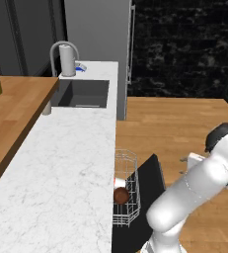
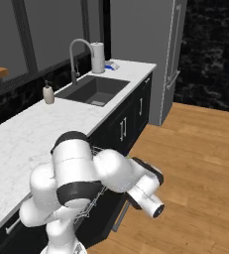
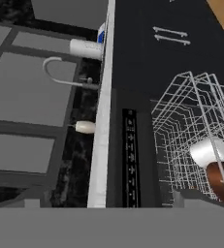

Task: Pick up the cup and bowl from the counter, place them in the dishwasher, and close the dishwasher door.

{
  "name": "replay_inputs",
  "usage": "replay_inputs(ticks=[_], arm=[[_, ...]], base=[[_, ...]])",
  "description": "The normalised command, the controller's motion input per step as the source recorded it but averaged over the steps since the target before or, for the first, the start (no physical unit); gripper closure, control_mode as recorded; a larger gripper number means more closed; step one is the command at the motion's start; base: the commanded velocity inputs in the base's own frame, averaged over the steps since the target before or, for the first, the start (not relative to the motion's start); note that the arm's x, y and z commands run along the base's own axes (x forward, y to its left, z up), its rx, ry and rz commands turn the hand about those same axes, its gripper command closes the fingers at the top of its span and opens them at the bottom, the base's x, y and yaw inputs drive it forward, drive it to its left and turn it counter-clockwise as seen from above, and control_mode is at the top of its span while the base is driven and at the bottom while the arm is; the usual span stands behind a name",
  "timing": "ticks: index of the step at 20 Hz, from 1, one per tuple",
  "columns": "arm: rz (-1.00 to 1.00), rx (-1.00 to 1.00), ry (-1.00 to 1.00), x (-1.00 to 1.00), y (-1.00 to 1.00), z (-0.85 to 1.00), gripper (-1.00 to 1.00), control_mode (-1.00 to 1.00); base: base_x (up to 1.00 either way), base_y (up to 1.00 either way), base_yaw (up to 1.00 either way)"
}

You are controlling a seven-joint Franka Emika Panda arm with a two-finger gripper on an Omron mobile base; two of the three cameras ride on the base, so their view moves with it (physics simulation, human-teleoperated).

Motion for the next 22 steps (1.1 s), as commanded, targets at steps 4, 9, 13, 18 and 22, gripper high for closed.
replay_inputs(ticks=[4,9,13,18,22], arm=[[0.08,0.24,0.00,0.00,-0.42,-0.54,-1.00,-1.00],[0.09,0.19,0.00,-0.02,-0.44,-0.47,-1.00,-1.00],[0.08,0.12,0.00,0.00,0.00,-0.87,-1.00,-1.00],[0.10,0.15,0.00,0.00,-0.34,-0.74,-1.00,-1.00],[0.11,0.17,0.02,0.21,-0.11,-0.76,-1.00,-1.00]], base=[[0.00,0.00,0.00],[0.00,0.00,0.00],[0.00,0.00,0.00],[0.00,0.00,0.00],[0.00,0.00,0.00]])
